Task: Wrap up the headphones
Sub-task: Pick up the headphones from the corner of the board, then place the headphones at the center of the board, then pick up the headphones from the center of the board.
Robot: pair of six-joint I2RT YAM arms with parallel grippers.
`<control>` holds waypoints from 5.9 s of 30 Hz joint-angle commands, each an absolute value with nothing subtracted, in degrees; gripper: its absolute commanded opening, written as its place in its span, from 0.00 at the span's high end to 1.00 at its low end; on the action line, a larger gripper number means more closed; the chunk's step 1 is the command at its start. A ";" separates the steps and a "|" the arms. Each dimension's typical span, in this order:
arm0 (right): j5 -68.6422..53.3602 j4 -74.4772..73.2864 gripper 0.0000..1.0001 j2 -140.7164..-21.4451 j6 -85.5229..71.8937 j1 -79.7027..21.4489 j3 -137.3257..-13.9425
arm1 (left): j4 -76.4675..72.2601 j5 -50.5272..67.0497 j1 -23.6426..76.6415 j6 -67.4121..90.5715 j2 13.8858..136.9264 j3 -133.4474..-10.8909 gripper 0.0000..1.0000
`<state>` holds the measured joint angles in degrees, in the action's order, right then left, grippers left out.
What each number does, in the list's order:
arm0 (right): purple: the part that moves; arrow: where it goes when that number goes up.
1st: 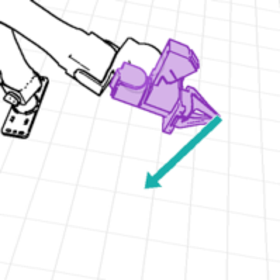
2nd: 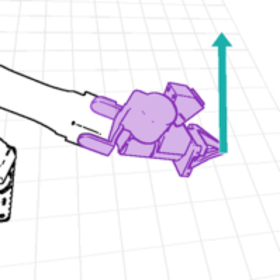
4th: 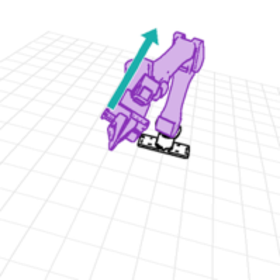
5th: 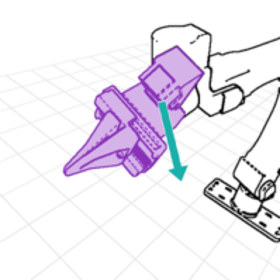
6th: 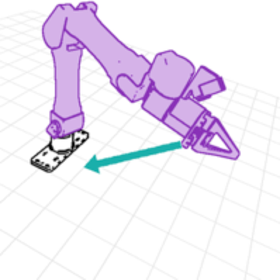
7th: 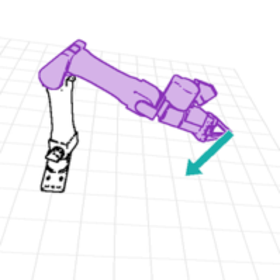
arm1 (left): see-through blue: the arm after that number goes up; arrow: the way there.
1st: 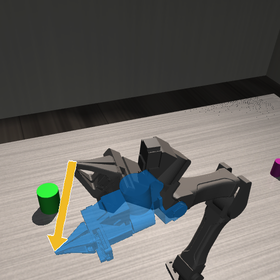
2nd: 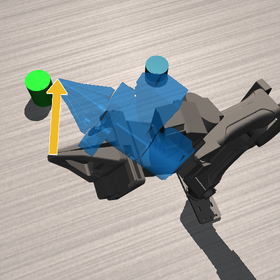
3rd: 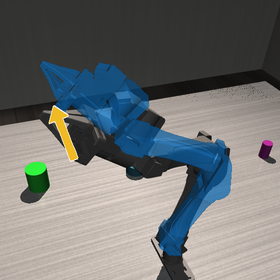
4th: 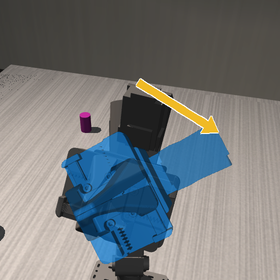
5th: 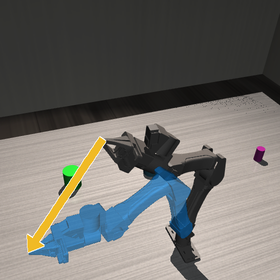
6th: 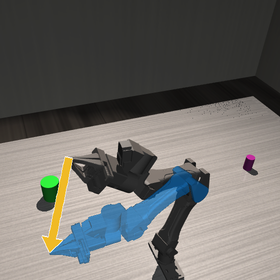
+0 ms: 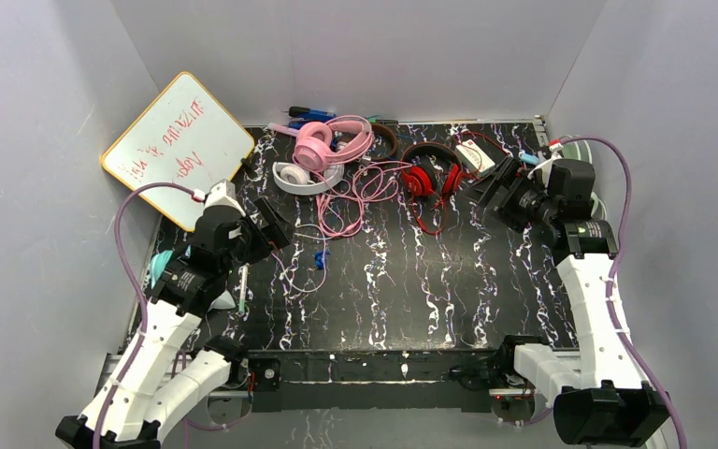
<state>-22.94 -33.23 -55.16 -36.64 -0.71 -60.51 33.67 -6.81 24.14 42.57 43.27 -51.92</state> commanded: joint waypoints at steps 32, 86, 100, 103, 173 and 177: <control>-23.48 -37.03 0.02 -50.74 -34.87 -7.18 -60.43 | 33.12 -33.63 3.27 45.31 57.18 -42.97 0.02; -33.77 -30.37 0.02 -53.49 -32.98 -10.74 -58.49 | 12.39 8.00 27.28 50.41 64.67 -74.93 1.00; -14.07 -40.67 0.02 -50.28 -32.55 -10.73 -58.33 | 21.47 -13.37 62.81 31.57 84.52 -73.77 1.00; -12.18 -42.59 0.02 -50.10 -32.89 -10.77 -57.56 | 23.73 -22.04 70.52 27.17 89.81 -72.99 1.00; -21.61 -39.10 0.03 -49.37 -30.51 -10.72 -54.11 | 44.46 -31.43 68.82 126.61 83.23 -45.92 0.34; -21.59 -39.42 0.03 -49.47 -30.33 -10.73 -54.31 | 43.69 -27.02 64.32 121.20 86.76 -47.21 0.38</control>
